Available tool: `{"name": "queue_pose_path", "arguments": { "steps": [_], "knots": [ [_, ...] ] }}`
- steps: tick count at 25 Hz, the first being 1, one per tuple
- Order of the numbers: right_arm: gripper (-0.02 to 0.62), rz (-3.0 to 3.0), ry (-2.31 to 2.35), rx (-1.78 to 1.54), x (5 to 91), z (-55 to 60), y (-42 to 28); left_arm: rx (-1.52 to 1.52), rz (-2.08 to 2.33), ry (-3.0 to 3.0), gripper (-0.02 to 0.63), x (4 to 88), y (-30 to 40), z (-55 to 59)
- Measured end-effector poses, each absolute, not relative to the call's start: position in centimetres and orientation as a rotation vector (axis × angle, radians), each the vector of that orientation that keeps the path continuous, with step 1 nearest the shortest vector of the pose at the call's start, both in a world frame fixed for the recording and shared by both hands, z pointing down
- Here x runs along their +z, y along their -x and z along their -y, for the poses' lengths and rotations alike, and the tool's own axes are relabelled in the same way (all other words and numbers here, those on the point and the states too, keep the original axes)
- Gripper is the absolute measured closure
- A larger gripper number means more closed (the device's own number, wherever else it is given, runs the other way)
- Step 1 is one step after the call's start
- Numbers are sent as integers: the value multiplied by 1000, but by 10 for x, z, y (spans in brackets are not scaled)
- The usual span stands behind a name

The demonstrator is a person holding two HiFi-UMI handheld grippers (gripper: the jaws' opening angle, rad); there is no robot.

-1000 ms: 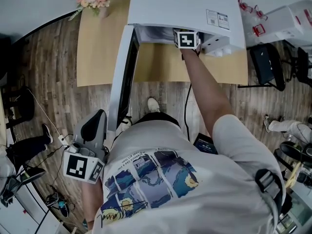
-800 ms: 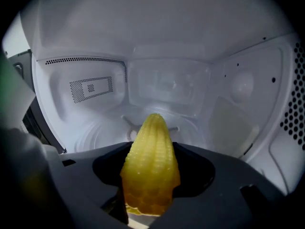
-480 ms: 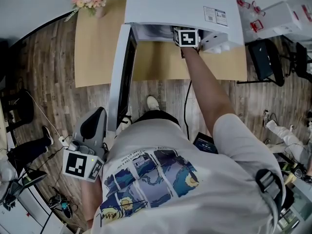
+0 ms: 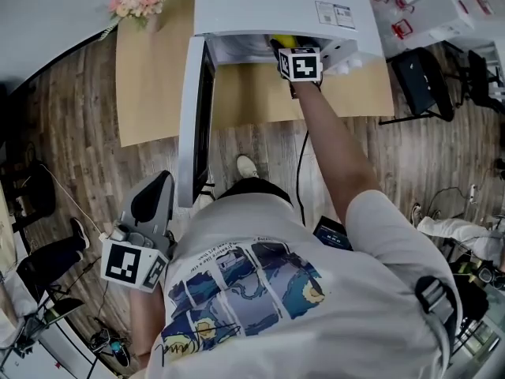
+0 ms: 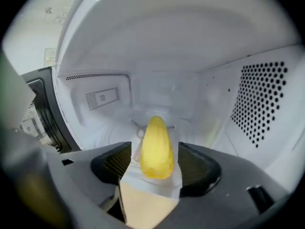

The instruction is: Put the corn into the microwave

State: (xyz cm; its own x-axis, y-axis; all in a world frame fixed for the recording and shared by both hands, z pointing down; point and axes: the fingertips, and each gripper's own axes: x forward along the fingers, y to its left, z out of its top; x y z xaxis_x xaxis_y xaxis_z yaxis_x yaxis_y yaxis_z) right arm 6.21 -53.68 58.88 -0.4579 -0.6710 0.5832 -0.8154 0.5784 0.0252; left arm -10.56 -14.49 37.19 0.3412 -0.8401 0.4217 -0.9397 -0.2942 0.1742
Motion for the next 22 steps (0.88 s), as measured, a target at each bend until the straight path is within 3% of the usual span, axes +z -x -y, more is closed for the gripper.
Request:
{"name": "queue_pose_path", "arguments": {
  "steps": [14,16,22],
  "knots": [
    [334,2298,-1153,387,558,415,-76,251,1466,-2355,598,363,120,102],
    [397,2307,-1157,383,551,394,-74,241,1452,-2367,598,363,124,93],
    [468,2354,-1177,407,530,329,-69,223,1417,-2414,598,362,135,64]
  ]
}}
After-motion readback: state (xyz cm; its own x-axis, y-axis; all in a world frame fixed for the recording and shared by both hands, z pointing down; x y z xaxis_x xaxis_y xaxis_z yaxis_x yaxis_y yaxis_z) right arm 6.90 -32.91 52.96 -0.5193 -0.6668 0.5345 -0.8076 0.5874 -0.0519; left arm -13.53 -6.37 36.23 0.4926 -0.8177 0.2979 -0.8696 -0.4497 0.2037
